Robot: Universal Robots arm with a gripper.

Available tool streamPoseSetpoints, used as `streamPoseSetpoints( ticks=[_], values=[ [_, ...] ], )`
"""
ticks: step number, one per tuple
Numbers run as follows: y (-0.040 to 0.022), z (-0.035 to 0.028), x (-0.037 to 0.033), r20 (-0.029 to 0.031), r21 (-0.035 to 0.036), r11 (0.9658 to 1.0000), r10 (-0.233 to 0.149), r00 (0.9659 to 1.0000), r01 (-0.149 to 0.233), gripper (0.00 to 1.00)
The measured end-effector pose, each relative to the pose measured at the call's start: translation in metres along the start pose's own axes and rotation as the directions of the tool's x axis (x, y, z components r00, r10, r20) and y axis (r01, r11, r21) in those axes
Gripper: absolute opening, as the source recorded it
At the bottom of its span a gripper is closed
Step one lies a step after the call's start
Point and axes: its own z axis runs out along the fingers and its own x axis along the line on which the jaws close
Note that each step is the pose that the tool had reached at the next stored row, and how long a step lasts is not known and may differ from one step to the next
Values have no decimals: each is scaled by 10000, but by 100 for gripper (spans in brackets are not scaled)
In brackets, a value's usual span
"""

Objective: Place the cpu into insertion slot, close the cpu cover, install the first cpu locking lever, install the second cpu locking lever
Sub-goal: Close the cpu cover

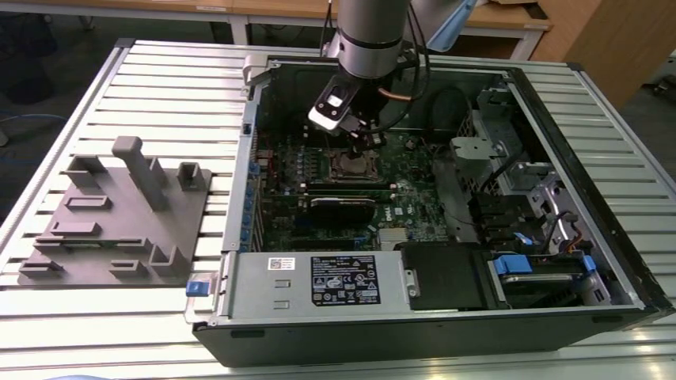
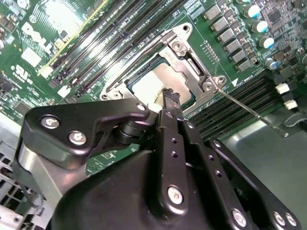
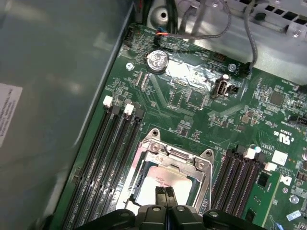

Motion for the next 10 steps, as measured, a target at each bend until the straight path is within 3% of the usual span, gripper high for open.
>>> streamPoseSetpoints(
  ticks=[5, 10],
  values=[
    [0, 1, 0, -22, 6, 9972, -741, 9972, 741, 11],
    [0, 1, 0, -22, 9, 9965, -839, 9965, 839, 11]
  ],
)
